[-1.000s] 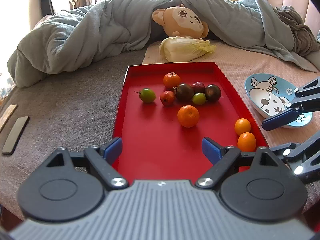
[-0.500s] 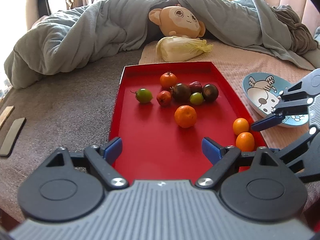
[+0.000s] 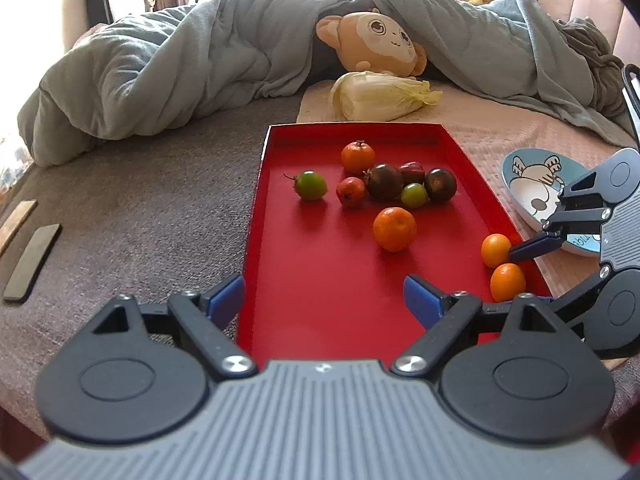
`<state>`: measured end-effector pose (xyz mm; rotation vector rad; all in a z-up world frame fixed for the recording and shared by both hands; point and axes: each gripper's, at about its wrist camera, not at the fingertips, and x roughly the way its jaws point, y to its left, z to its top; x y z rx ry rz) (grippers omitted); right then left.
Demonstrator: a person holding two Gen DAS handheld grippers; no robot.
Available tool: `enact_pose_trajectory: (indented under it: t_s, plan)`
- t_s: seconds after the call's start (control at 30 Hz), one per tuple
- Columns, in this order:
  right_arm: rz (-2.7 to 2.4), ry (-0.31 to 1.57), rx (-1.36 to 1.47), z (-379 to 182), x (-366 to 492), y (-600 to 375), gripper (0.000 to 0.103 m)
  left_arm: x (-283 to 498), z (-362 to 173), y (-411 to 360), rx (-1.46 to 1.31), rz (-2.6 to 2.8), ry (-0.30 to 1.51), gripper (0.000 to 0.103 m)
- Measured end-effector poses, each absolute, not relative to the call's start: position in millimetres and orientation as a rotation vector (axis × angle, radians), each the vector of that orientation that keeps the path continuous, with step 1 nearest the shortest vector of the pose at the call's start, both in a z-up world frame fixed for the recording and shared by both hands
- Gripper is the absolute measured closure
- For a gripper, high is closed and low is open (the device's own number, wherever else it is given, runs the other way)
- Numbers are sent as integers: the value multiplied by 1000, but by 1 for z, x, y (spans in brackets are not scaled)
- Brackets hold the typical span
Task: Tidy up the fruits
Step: 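Close the right gripper on a tangerine at the tray rim, then close the left gripper on a tangerine while the right gripper holds its tangerine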
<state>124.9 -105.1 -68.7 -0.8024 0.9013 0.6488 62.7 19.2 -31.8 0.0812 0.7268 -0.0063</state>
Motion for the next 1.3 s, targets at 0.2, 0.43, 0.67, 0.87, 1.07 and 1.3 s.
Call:
enact_pose_trajectory:
  t_s: [0.2,0.43,0.67,0.87,1.07,1.3]
  plan:
    - [656,914,-754,-64,129,-106,61,63,-34,20,75,-6,730,15]
    - [690,978,-522,-47,135,-114,61,64,-36,21,72,-10,726,15]
    - [683,1007,-339,-30,140,-130,61,74,-42,18,70,-19,731,15]
    - [688,1011,-320,-29,138,-138,61,86,-47,11,72,-33,725,15]
    - [696,1011,-310,-28,138,-139,61,100,-49,1,88,-67,719,15]
    - [701,1004,-302,-25,138,-137,61,127,-54,-21,128,-89,721,15]
